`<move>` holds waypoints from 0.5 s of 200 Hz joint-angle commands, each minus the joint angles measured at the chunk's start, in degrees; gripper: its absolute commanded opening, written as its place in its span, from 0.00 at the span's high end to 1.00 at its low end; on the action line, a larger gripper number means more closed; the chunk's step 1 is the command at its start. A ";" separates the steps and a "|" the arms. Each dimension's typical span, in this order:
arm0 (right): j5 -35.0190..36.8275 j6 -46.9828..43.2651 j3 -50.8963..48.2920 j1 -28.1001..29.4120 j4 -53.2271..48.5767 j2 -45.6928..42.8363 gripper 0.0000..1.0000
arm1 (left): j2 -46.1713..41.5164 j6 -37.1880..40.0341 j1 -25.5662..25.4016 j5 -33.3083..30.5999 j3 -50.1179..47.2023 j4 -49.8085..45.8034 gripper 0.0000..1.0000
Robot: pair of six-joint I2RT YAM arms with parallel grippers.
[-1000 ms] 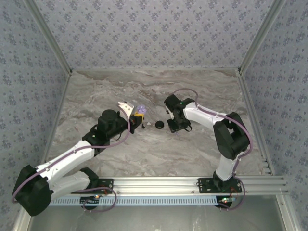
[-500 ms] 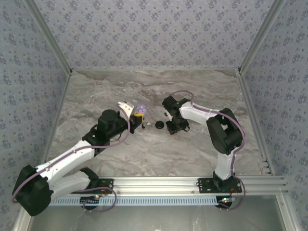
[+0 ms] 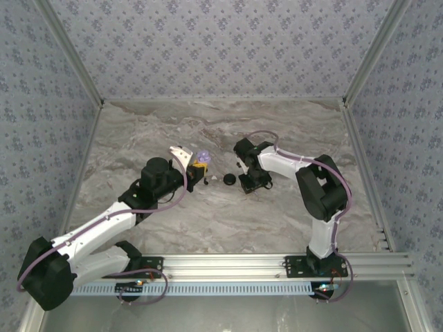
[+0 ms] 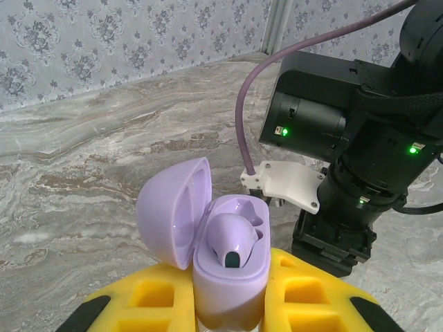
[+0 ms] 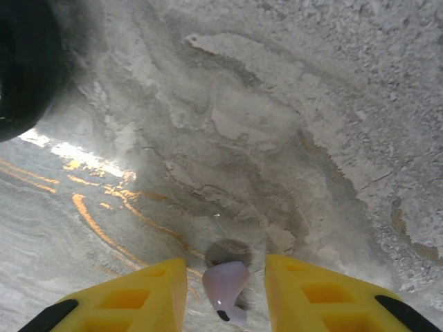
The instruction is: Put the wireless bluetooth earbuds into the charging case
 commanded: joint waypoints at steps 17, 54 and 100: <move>-0.64 0.71 0.12 -0.35 -0.33 1.75 0.63 | -1.02 -0.50 0.32 -0.52 0.23 0.28 0.84; -0.68 0.96 -0.07 -0.50 0.12 2.45 0.64 | -1.04 -0.49 0.29 -0.65 0.15 0.34 0.84; -0.75 1.71 -0.14 -0.49 0.53 3.42 0.69 | -1.13 -0.61 0.26 -0.65 -0.12 0.40 0.84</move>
